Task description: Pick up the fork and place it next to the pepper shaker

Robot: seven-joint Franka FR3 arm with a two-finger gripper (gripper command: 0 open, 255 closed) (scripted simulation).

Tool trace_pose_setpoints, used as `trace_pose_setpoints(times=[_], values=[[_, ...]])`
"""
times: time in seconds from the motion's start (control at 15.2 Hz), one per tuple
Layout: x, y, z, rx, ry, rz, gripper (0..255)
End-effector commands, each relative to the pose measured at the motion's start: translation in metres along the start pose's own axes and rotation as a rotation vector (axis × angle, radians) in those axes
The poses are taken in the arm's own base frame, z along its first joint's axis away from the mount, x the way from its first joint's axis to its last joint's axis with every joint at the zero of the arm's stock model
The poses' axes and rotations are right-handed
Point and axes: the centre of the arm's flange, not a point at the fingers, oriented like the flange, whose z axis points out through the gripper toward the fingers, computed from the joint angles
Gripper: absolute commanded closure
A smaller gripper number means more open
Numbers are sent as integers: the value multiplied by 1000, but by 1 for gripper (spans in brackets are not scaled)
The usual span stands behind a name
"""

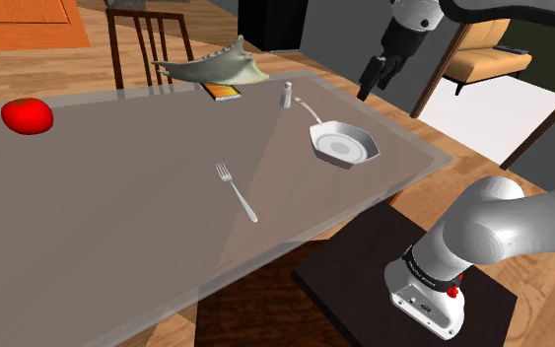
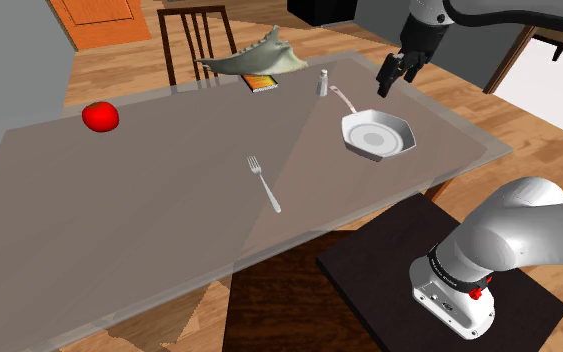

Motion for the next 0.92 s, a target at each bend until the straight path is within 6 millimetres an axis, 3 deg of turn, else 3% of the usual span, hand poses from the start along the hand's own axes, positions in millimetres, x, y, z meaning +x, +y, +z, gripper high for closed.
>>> trace_pose_setpoints(times=[0.0, 0.86], values=[[0, 0, 0, 0, 0, 0, 0], [66, -119, 103, 33, -45, 84, 0]])
